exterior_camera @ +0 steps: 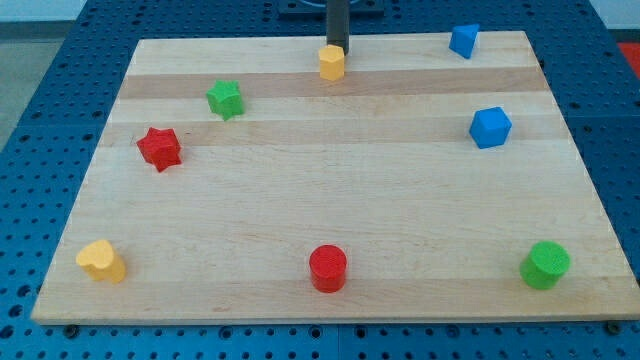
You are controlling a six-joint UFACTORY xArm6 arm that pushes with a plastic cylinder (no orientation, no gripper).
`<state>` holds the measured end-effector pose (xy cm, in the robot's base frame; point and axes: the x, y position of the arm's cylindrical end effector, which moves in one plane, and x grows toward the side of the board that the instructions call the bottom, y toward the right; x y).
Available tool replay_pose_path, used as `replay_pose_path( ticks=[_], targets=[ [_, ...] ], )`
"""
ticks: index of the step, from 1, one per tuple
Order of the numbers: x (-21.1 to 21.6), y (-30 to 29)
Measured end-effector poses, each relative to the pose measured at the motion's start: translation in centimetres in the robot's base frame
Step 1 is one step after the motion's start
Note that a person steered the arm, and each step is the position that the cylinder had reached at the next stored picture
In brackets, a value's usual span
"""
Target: Slide the yellow hexagon towards the green star
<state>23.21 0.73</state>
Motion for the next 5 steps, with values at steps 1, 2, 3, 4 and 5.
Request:
replay_pose_path(
  ticks=[1,2,3,4,5],
  targets=[
    [1.1,0.0],
    [2.1,1.1],
    [2.8,3.8],
    [2.9,4.7],
    [3.8,4.2]
  ],
)
